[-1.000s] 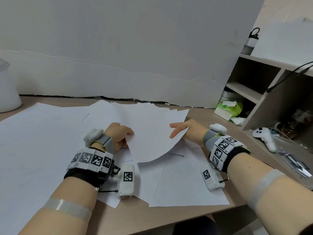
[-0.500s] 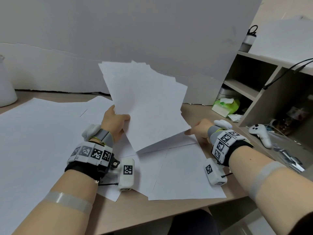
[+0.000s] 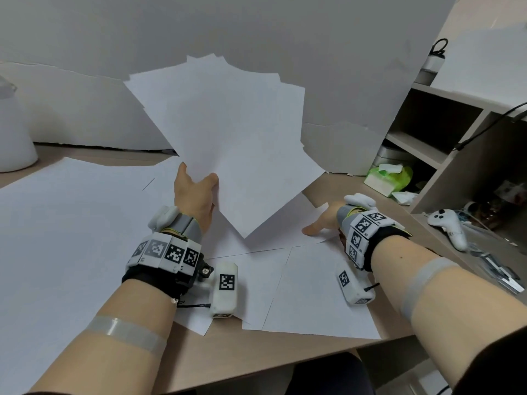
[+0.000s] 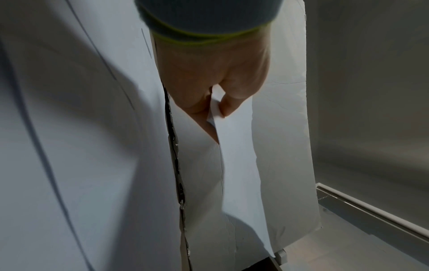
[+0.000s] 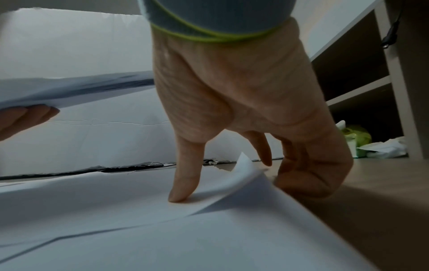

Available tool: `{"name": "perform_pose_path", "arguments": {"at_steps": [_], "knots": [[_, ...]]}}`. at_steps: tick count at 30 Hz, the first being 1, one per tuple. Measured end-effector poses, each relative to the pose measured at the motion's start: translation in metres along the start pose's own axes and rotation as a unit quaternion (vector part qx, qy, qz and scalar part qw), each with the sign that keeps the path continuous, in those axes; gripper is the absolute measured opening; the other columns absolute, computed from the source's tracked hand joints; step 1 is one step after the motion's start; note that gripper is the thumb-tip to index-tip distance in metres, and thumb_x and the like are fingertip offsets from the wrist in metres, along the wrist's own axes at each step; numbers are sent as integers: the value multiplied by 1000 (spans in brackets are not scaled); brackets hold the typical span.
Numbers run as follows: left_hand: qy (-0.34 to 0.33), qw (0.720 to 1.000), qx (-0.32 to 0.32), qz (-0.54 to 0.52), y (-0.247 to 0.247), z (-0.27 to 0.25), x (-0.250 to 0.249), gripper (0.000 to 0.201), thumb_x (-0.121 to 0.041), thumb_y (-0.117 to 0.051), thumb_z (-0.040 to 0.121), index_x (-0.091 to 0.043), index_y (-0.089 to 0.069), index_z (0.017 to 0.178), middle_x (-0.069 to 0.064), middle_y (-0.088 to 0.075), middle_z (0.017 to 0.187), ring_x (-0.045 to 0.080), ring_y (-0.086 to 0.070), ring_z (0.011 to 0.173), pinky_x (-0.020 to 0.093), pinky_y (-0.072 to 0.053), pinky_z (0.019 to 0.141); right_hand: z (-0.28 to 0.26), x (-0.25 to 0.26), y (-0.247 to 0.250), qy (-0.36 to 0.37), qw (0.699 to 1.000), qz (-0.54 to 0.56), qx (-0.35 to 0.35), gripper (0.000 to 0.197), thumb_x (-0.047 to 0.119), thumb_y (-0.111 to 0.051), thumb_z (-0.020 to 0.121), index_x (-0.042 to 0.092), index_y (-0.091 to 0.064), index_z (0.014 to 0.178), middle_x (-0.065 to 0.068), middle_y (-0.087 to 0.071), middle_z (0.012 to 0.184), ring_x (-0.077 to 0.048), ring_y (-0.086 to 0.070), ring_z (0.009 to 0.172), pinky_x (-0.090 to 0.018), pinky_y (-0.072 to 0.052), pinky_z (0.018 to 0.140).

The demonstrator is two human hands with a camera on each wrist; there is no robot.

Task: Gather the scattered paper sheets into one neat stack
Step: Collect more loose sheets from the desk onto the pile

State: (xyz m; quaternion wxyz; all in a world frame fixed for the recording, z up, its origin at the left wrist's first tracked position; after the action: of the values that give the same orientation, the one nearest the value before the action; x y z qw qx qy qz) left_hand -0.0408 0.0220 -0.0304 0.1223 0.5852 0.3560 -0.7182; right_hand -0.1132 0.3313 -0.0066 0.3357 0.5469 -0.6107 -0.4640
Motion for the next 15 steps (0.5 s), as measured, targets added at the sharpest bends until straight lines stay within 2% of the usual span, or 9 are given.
{"name": "perform_pose_path", "arguments": {"at_steps": [1,3,5,7,9,10,12,13,15], "knots": [[2,1000,5,5,-1,-3,-2,39,-18,-64,60,-33,-64,96,-1,-75,101,30,-71,97,55,-56,92,-3,0,0,5,1000,-1,3,77,69,-68,75,22,-52,133,-1,-52,135,-21,-46,125,-30,-37,101],[2,1000,9,11,-3,-7,-4,37,-13,-61,65,-33,-64,97,-3,-75,99,27,-71,95,54,-56,92,-8,-2,3,6,1000,-7,-12,70,68,-64,80,23,-51,133,-1,-49,140,-21,-40,133,-28,-33,103],[-2,1000,8,8,-3,-7,-4,36,-12,-61,65,-34,-63,95,-4,-75,98,27,-71,95,54,-56,92,-9,-4,6,9,1000,-2,-25,69,61,-66,83,18,-50,135,-3,-51,139,-22,-42,132,-28,-34,102],[-1,1000,-1,5,-2,-6,-2,35,-14,-62,63,-36,-63,91,-4,-75,98,28,-71,96,55,-55,92,-11,-9,11,-3,999,16,-44,67,49,-67,88,9,-48,137,-8,-54,137,-25,-49,129,-29,-39,96],[4,1000,3,2,-3,-3,1,36,-14,-63,63,-35,-64,92,-2,-75,99,30,-71,97,56,-55,93,-11,-13,19,-1,997,30,-68,53,42,-62,93,5,-53,131,-10,-60,127,-27,-57,118,-28,-41,86],[8,1000,9,1,-3,-2,3,37,-13,-63,63,-36,-64,93,-1,-75,101,31,-71,98,57,-55,93,-10,-14,24,7,996,36,-84,46,41,-60,94,5,-57,123,-9,-63,114,-26,-61,105,-27,-44,80],[13,1000,13,3,-2,2,10,40,-17,-64,61,-40,-65,93,-2,-75,103,31,-71,100,57,-54,93,-7,-19,33,-1,989,76,-128,34,40,-61,92,7,-58,102,-5,-58,83,-22,-55,71,-26,-40,60],[14,1000,13,7,-2,3,11,40,-19,-64,60,-42,-65,92,-2,-75,103,31,-70,100,57,-55,93,-5,-23,37,-11,983,108,-146,32,38,-61,91,7,-54,94,-5,-51,74,-21,-49,63,-26,-35,53],[14,1000,18,14,-3,3,11,40,-20,-64,60,-41,-64,94,-2,-75,103,31,-70,99,58,-55,91,-1,-31,45,-16,969,184,-166,30,30,-62,91,5,-49,81,-6,-46,68,-23,-54,67,-25,-37,58]]}}
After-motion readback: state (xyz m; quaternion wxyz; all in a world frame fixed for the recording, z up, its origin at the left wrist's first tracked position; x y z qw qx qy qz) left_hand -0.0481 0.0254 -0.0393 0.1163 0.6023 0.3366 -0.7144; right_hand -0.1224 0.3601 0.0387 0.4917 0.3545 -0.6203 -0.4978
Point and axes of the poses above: each hand's wrist, its own z-axis towards the middle knuckle, its own y-axis out of the back of the hand, x = y × z, the point moved 7 cm from there along z, towards the middle knuckle
